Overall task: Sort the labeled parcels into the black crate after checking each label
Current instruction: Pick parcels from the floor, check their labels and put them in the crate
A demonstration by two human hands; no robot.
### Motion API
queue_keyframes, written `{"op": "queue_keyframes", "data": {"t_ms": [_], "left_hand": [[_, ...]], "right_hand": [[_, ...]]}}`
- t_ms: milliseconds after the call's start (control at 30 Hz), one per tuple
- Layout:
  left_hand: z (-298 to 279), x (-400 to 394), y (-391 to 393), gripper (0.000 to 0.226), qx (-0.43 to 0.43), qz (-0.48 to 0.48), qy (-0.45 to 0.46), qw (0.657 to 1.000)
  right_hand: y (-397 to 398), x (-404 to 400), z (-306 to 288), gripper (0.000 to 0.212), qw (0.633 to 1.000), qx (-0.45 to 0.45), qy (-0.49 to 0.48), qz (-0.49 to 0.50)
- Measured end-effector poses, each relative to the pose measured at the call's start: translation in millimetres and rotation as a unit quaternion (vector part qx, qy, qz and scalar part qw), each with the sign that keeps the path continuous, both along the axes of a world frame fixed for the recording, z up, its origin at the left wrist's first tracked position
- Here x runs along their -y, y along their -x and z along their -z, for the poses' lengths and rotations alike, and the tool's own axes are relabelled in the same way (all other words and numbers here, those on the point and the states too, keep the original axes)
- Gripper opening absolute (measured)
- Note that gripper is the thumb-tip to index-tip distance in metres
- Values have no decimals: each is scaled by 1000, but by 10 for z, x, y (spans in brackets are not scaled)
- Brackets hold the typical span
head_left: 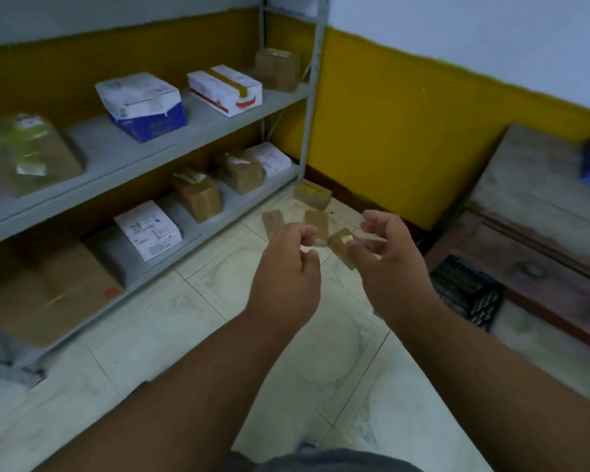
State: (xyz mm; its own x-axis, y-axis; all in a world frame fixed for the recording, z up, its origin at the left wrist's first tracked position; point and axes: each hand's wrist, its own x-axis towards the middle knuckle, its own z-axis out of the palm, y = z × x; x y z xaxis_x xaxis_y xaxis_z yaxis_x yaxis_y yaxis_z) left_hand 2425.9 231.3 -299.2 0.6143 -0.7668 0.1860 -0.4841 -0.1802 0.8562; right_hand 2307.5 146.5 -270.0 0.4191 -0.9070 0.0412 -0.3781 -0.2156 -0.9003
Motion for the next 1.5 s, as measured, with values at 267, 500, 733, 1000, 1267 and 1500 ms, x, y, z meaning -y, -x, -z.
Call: {"op": "queue_keyframes", "data": {"t_ms": [267,500,733,1000,1267,1500], "left_hand": [[68,854,-347,24,-28,-11,-20,999],[393,1909,-1139,20,-65,10,-16,998],[315,3091,-2225,24,-125,50,-28,990],[403,4295,-2725,23,-133,94,-56,985],[673,5681,-3133,26,-148,79,-96,981],[920,6688,-3574,26,-131,-22,-95,987]], "right_hand": [[-344,854,236,49,998,28,-54,14],[-1094,1833,384,43,996,18,-73,52],[-2046,2796,377,42,993,-3,-69,94],[-2518,3880,441,45,988,-1,-77,132],[-3062,5476,891,46,991,-24,-86,103],[-3712,6695,1229,47,994,-48,-94,25]]}}
